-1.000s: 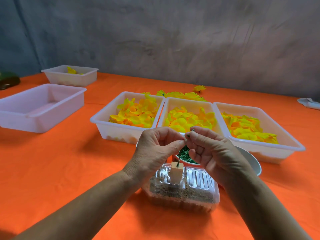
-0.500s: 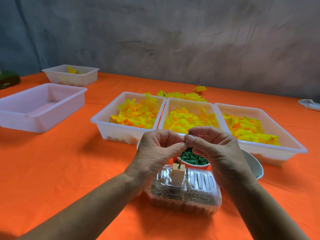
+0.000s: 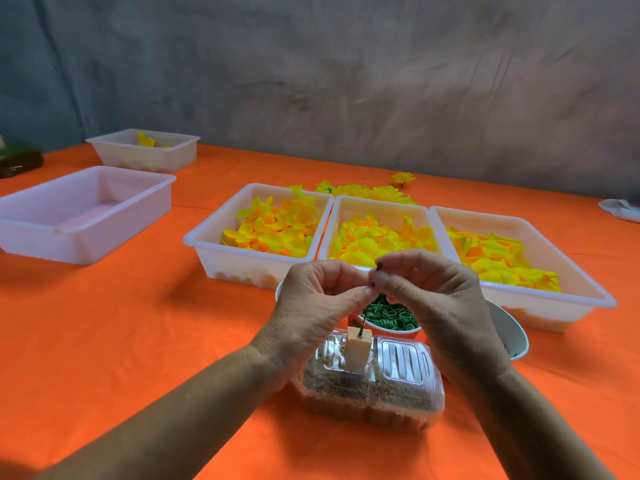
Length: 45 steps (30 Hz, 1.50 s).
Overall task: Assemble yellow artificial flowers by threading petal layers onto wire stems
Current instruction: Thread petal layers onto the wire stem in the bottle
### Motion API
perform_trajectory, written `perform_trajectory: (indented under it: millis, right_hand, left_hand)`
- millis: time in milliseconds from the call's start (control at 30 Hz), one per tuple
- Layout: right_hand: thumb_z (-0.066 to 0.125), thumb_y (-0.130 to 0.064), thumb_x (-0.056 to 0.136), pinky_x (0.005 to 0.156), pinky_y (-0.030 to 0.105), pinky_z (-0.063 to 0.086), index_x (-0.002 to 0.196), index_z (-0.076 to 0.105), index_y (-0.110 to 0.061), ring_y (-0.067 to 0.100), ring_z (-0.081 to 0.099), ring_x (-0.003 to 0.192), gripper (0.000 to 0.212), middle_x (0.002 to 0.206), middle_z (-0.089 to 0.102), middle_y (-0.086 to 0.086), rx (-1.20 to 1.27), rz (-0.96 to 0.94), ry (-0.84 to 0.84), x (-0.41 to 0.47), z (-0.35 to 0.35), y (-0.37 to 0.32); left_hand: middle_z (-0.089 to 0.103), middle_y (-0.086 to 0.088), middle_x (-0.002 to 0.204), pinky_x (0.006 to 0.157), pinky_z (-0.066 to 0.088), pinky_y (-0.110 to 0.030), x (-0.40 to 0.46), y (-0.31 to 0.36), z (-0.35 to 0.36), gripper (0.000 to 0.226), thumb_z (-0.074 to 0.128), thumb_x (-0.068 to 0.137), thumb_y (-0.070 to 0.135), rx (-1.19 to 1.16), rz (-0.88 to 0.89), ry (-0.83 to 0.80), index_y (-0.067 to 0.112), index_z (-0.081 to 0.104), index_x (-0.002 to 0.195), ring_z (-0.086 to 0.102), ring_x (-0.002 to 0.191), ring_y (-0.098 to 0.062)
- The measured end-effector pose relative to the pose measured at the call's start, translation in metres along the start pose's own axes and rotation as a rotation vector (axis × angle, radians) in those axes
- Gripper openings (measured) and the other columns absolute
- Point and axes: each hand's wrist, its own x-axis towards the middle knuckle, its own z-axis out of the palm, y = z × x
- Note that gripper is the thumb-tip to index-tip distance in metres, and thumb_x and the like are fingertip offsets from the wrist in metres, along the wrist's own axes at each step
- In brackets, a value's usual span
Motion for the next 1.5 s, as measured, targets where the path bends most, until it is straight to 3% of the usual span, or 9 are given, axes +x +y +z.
perform_trajectory:
  millis: [133,333,500,633,767,900,1033,1133,1500]
  right_hand:
    - [0.078,-0.031,0.052,0.060,0.016,0.050,0.075,0.076,-0.024,0.007,0.065,0.072,0.024,0.076,0.073,-0.003,0.075,0.192,0.014,0.002,-0.004,0.001]
    - [0.078,-0.027,0.048,0.069,0.024,0.044,0.071,0.076,-0.022,0.007,0.066,0.075,0.024,0.078,0.072,0.000,0.201,0.400,0.037,0.006,-0.002,0.004]
    - [0.078,-0.027,0.047,0.070,0.026,0.043,0.069,0.075,-0.022,0.007,0.064,0.073,0.023,0.073,0.071,-0.003,0.195,0.392,0.055,0.007,0.001,0.006]
    - [0.078,-0.030,0.049,0.070,0.024,0.048,0.071,0.076,-0.023,0.009,0.064,0.073,0.023,0.072,0.070,-0.004,0.126,0.290,0.051,0.006,0.000,0.007]
    - [0.078,-0.031,0.053,0.070,0.023,0.052,0.075,0.076,-0.023,0.012,0.064,0.077,0.024,0.074,0.071,-0.002,0.080,0.214,0.028,0.005,-0.002,0.007]
    - [0.079,-0.028,0.050,0.076,0.030,0.051,0.075,0.076,-0.020,0.014,0.066,0.079,0.026,0.078,0.072,0.002,0.151,0.308,0.019,0.007,-0.003,0.009]
    - [0.076,-0.019,0.052,0.056,0.020,0.051,0.070,0.075,-0.018,0.010,0.067,0.069,0.018,0.075,0.072,0.003,0.309,0.448,0.002,0.009,-0.005,0.010]
    - [0.073,-0.012,0.057,0.053,0.020,0.051,0.068,0.075,-0.016,0.011,0.067,0.065,0.011,0.074,0.071,0.004,0.402,0.505,0.013,0.009,-0.006,0.012]
    - [0.077,-0.018,0.052,0.056,0.020,0.050,0.067,0.075,-0.019,0.009,0.066,0.067,0.015,0.074,0.072,0.001,0.385,0.469,0.035,0.008,-0.004,0.013]
  left_hand:
    - [0.070,0.003,0.065,0.054,0.047,-0.013,0.000,0.000,0.000,0.008,0.074,0.074,0.008,0.018,-0.011,0.006,0.015,0.071,0.074,0.064,0.060,-0.003]
    - [0.069,0.001,0.066,0.057,0.047,-0.015,0.001,0.000,0.000,0.011,0.077,0.062,0.025,0.033,-0.019,0.043,0.019,0.070,0.068,0.063,0.062,-0.006]
    - [0.067,0.003,0.062,0.055,0.046,-0.015,0.001,0.000,0.001,0.012,0.077,0.062,0.024,0.041,-0.030,0.053,0.017,0.068,0.067,0.061,0.058,-0.005]
    - [0.067,0.003,0.062,0.054,0.045,-0.014,0.001,0.000,0.000,0.009,0.076,0.071,0.010,0.036,-0.025,0.046,0.014,0.068,0.069,0.061,0.057,-0.004]
    - [0.068,0.001,0.064,0.054,0.046,-0.014,0.001,0.000,0.000,0.011,0.076,0.072,0.009,0.040,-0.022,0.056,0.016,0.069,0.068,0.062,0.058,-0.004]
    - [0.068,0.002,0.064,0.054,0.047,-0.014,0.000,0.000,0.001,0.008,0.077,0.064,0.020,0.034,-0.017,0.054,0.019,0.070,0.067,0.062,0.059,-0.005]
    - [0.068,0.001,0.063,0.054,0.048,-0.016,-0.001,0.001,0.001,0.010,0.078,0.060,0.024,0.013,-0.031,0.057,0.020,0.070,0.064,0.063,0.058,-0.007]
    - [0.068,0.000,0.063,0.054,0.048,-0.016,-0.001,0.001,0.002,0.012,0.079,0.058,0.025,0.012,-0.039,0.070,0.018,0.070,0.064,0.062,0.058,-0.007]
    - [0.066,0.002,0.059,0.050,0.045,-0.014,0.000,0.002,0.002,0.012,0.078,0.062,0.021,0.001,-0.042,0.056,0.015,0.068,0.066,0.060,0.054,-0.005]
